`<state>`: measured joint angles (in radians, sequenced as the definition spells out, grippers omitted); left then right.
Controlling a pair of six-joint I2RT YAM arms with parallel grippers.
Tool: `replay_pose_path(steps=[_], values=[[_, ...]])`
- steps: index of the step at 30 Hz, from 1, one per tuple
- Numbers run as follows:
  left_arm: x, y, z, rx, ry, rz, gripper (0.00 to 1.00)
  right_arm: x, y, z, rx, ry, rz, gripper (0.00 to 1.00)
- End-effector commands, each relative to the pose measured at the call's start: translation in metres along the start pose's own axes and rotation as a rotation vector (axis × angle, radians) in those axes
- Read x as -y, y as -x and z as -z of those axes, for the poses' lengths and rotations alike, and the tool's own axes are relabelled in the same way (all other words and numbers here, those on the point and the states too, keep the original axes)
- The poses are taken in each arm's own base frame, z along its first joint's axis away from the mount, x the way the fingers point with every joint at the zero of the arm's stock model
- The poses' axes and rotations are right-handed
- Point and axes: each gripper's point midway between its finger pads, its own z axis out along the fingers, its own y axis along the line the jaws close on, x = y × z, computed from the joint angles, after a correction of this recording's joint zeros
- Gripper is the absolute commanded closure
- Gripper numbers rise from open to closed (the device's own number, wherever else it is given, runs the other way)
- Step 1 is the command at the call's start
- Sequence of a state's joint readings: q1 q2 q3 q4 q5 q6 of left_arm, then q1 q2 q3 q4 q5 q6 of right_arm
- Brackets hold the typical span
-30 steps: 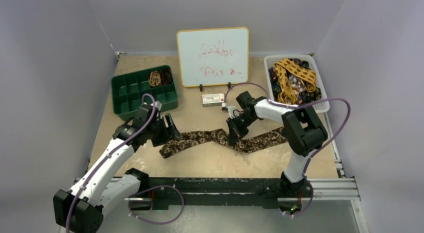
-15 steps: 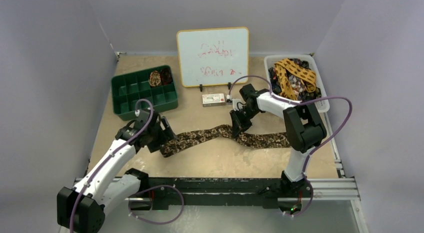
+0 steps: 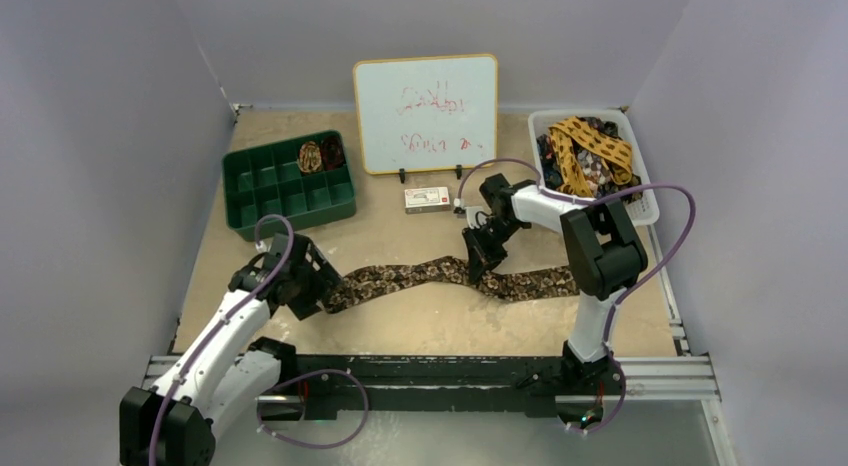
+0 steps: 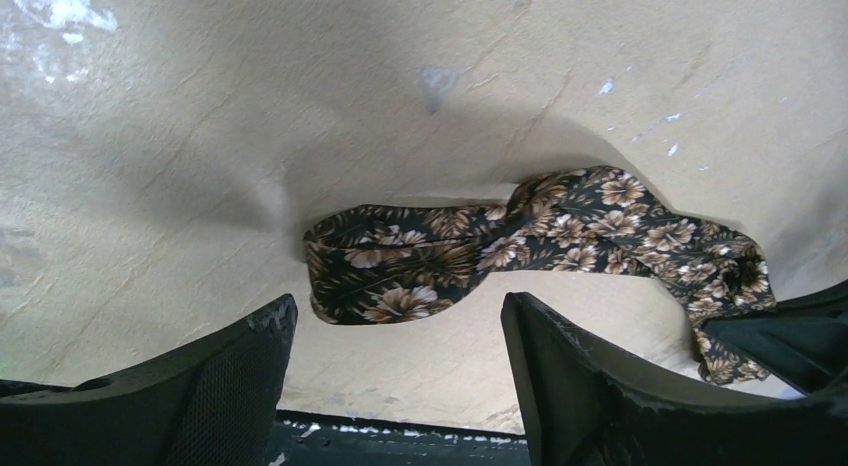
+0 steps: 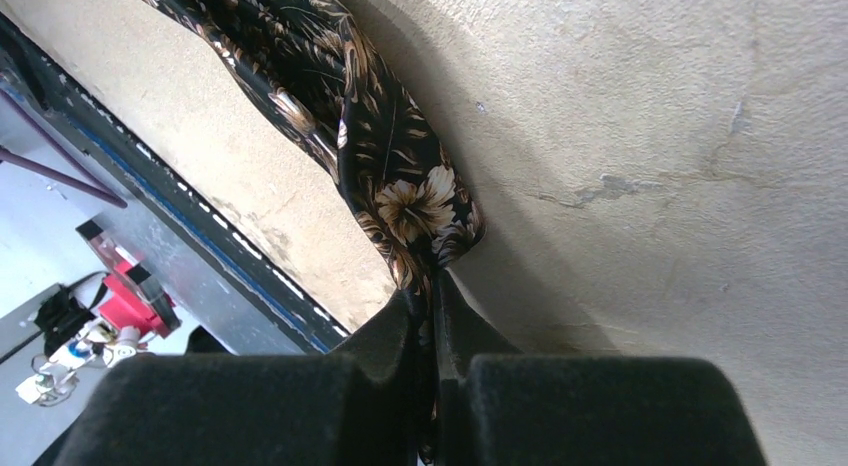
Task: Roll the ties
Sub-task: Flatten out the tie at the center of the board.
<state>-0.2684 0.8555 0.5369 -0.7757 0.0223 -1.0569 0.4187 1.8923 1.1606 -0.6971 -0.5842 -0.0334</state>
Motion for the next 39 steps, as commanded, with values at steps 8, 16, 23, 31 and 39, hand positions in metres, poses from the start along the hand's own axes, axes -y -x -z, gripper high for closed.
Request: replay_pose_path(steps=[8,16,23,31,39], values=[[-0.013,-0.005,-0.005,0.029,-0.003,0.088,0.29,0.008,-0.007,0.001,-0.037,-0.012,-0.028,0.99],[-0.012,0.007,-0.024,0.091,-0.013,0.080,0.38,0.008,-0.009,0.001,-0.044,-0.006,-0.033,1.00],[-0.003,0.017,-0.038,0.141,-0.068,0.053,0.61,0.005,-0.010,0.001,-0.052,0.014,-0.030,1.00],[0.015,0.036,-0.020,0.188,-0.077,-0.047,1.00,0.000,-0.012,0.004,-0.046,0.021,-0.042,1.00],[0.042,0.070,0.039,0.270,-0.101,-0.431,1.00,-0.002,-0.019,0.003,-0.044,0.038,-0.061,1.00]])
